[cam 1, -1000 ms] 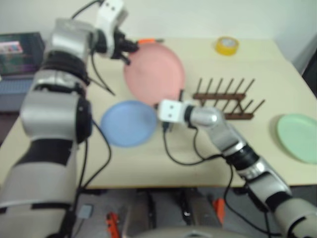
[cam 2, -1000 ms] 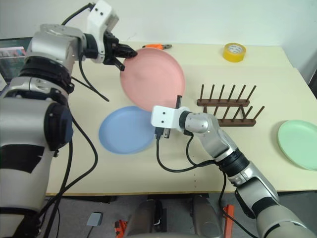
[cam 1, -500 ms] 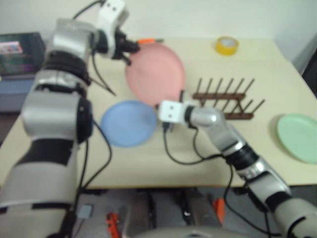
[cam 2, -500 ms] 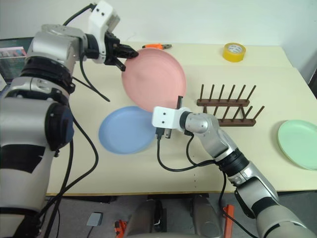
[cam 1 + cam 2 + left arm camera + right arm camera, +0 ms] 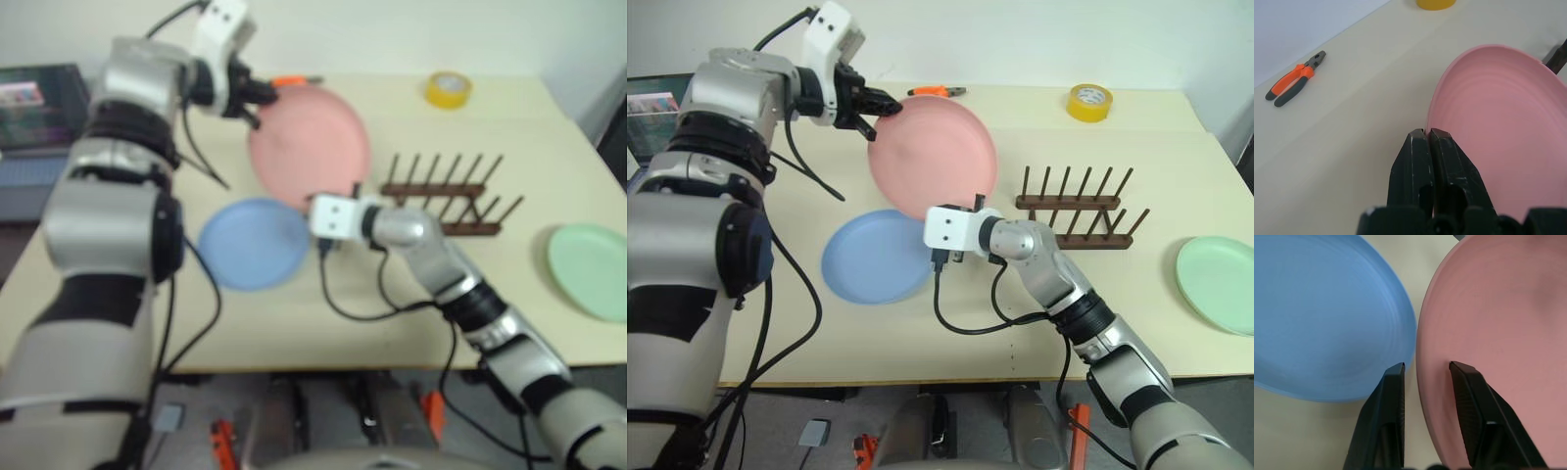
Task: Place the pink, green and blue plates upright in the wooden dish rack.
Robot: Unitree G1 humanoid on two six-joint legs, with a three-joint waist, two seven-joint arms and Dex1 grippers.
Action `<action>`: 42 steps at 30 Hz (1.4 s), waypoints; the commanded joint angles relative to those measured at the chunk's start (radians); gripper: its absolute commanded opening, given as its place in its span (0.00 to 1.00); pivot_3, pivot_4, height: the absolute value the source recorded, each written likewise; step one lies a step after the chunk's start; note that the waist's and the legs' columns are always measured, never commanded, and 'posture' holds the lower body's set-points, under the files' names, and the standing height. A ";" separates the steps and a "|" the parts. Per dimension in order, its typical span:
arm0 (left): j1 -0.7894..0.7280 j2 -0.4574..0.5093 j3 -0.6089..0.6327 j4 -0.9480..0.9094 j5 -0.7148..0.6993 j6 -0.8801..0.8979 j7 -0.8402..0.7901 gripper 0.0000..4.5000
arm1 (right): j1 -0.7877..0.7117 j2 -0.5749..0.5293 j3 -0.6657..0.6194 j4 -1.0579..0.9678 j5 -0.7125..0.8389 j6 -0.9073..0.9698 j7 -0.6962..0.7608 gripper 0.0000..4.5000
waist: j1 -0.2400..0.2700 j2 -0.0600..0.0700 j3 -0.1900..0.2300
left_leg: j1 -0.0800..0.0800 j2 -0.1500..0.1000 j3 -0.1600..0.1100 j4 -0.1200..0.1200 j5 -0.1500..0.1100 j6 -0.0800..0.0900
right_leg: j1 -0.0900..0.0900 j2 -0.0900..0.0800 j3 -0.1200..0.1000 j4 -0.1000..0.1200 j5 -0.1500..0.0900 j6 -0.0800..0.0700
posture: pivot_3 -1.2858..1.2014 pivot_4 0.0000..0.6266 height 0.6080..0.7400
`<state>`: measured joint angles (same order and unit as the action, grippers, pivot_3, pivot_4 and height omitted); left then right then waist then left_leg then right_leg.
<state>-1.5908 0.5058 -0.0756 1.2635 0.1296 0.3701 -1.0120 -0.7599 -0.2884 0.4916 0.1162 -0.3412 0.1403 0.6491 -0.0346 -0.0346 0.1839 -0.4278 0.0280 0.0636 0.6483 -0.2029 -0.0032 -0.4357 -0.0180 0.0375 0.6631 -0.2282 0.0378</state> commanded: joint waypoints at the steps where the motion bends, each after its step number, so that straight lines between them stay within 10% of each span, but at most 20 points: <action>1: -0.024 0.004 0.012 -0.036 -0.012 -0.004 0.001 0.00 | -0.015 0.002 -0.019 -0.020 -0.004 -0.016 -0.001 0.25 | 0.000 0.000 0.000 | 0.000 0.000 0.000 0.000 0.000 0.000 | 0.000 0.000 0.000 0.000 0.000 0.000 | 0.52 0.24 1.00; 5: -0.022 0.005 0.012 -0.034 -0.012 -0.006 0.003 0.00 | -0.012 0.001 -0.021 -0.022 0.000 -0.017 0.003 0.02 | 0.000 0.000 0.000 | 0.000 0.000 0.000 0.000 0.000 0.000 | 0.000 0.000 0.000 0.000 0.000 0.000 | 0.52 0.24 1.00; 23: -0.018 0.013 -0.002 -0.040 0.004 -0.028 0.011 0.00 | -0.004 0.001 -0.025 -0.018 0.009 -0.025 0.011 0.01 | 0.000 0.000 0.000 | 0.000 0.000 0.000 0.000 0.000 0.000 | -0.001 0.000 0.000 0.000 0.000 0.000 | 0.52 0.24 1.00; 36: -0.019 0.047 0.014 -0.041 -0.003 -0.044 0.011 0.91 | -0.002 0.001 -0.032 -0.010 0.013 -0.032 0.003 0.00 | -0.001 0.000 0.000 | 0.000 0.000 0.001 0.000 0.000 0.000 | -0.001 0.000 0.001 0.000 0.000 0.000 | 0.52 0.24 1.00; 42: -0.034 0.143 0.070 -0.119 -0.066 -0.108 -0.072 0.91 | -0.001 -0.002 -0.073 -0.024 0.054 -0.028 0.008 0.00 | -0.006 0.000 0.000 | -0.001 0.000 0.001 0.000 0.000 0.000 | -0.002 0.000 0.001 0.000 0.000 0.000 | 0.52 0.24 1.00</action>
<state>-1.5828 0.6091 -0.0397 1.2202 0.0991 0.3017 -1.0522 -0.7538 -0.2906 0.4698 0.1262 -0.3210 0.1233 0.6574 -0.0410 -0.0348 0.1839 -0.4289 0.0286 0.0647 0.6479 -0.2029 -0.0032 -0.4379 -0.0178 0.0384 0.6634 -0.2282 0.0377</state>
